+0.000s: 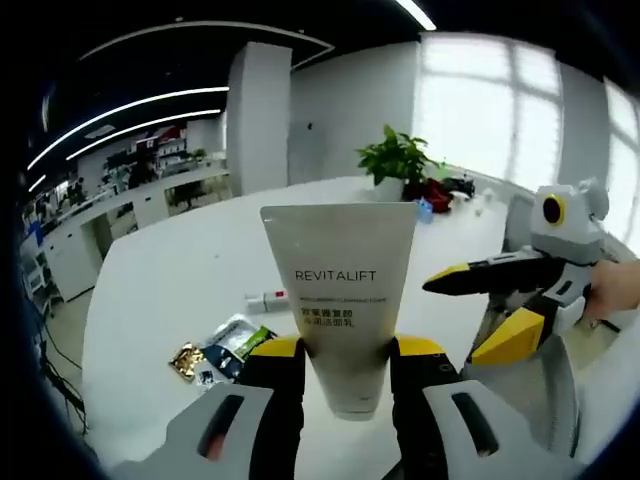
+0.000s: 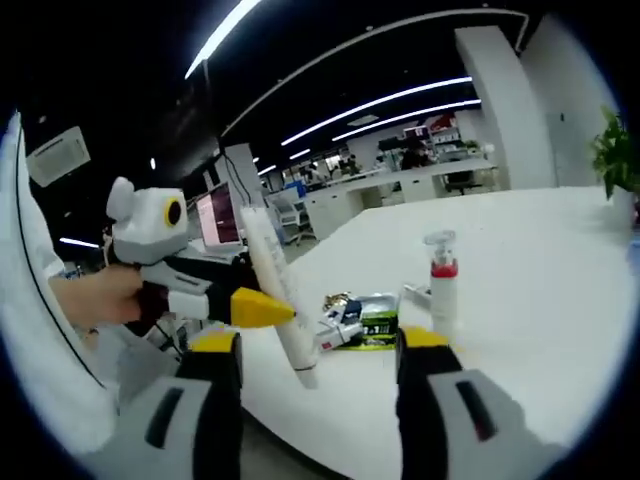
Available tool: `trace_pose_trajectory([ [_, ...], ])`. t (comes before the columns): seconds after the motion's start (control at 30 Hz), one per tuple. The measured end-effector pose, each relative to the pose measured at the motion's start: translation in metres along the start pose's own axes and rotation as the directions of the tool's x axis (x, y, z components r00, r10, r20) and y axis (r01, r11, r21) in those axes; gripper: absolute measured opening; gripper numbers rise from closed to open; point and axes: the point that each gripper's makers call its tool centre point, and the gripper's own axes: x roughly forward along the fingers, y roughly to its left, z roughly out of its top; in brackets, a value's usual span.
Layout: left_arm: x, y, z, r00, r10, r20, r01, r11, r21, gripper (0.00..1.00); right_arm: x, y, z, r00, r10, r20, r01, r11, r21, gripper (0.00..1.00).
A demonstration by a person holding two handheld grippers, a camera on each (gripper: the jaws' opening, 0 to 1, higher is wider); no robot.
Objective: Arrange the skincare products in the storage area until every visible bottle or jar stands upright without overlapping.
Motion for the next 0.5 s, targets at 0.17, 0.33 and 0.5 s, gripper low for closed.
trace_pose_trajectory([
  [0.17,0.004,-0.005,0.003,1.0,-0.017,0.006,0.017,1.0,0.014,0.3,0.003,0.003,0.018,1.0,0.023,0.021,-0.024,1.0,0.018,0.52],
  [0.33,0.008,-0.013,0.008,1.0,-0.023,0.01,0.023,0.998,0.051,0.3,0.012,0.014,0.036,0.997,0.055,0.049,-0.056,0.998,0.02,0.48],
  [0.5,0.011,-0.02,0.014,0.999,-0.012,0.032,0.009,0.997,0.08,0.3,0.028,0.022,0.031,0.997,0.076,-0.014,-0.076,0.996,-0.051,0.38],
])
